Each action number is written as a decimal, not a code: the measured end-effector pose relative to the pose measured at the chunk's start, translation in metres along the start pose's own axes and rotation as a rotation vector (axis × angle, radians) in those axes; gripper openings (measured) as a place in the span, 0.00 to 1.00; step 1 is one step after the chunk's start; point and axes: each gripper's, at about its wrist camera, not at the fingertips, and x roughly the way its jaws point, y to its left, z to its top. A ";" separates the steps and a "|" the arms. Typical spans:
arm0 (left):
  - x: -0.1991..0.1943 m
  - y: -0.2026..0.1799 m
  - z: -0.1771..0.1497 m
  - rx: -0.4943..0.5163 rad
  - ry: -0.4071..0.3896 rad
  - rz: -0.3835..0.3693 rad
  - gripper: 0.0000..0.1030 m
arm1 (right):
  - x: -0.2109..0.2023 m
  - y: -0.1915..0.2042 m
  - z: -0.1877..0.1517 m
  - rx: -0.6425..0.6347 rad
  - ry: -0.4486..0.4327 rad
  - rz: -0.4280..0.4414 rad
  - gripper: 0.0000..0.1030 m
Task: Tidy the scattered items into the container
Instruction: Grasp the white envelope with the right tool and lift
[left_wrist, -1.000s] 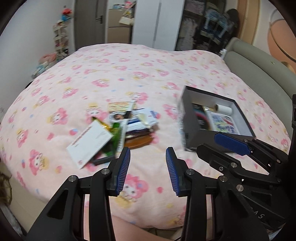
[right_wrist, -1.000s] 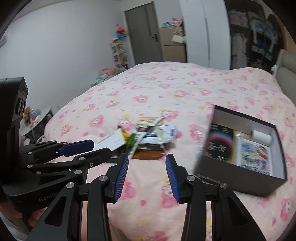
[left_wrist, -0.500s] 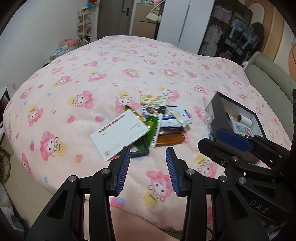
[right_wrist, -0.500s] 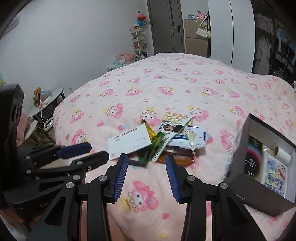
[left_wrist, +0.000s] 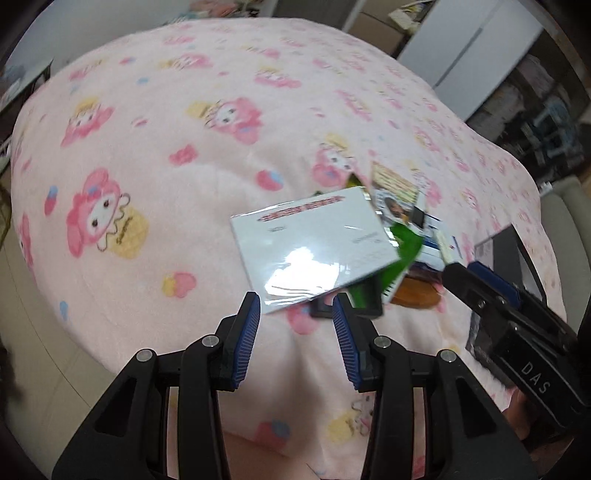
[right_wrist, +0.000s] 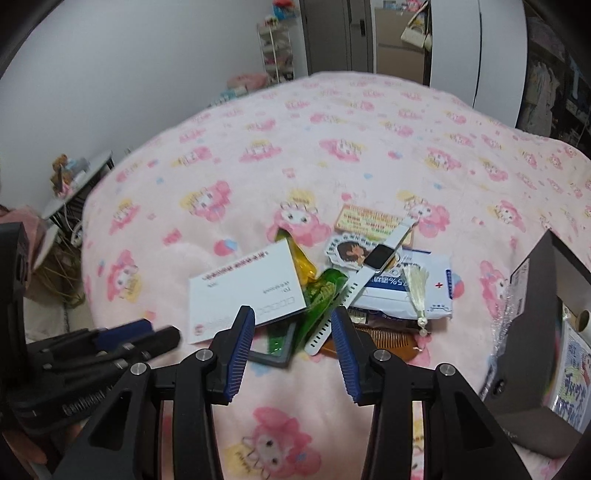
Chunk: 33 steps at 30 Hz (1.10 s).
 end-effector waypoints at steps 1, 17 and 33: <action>0.005 0.007 0.001 -0.019 0.009 0.000 0.40 | 0.006 -0.001 0.000 0.000 0.013 0.001 0.38; 0.058 0.034 0.020 -0.113 0.085 -0.109 0.52 | 0.076 -0.010 0.016 0.048 0.072 0.038 0.48; 0.036 0.002 0.016 0.027 0.058 -0.150 0.37 | 0.052 0.005 0.013 0.009 0.026 0.112 0.28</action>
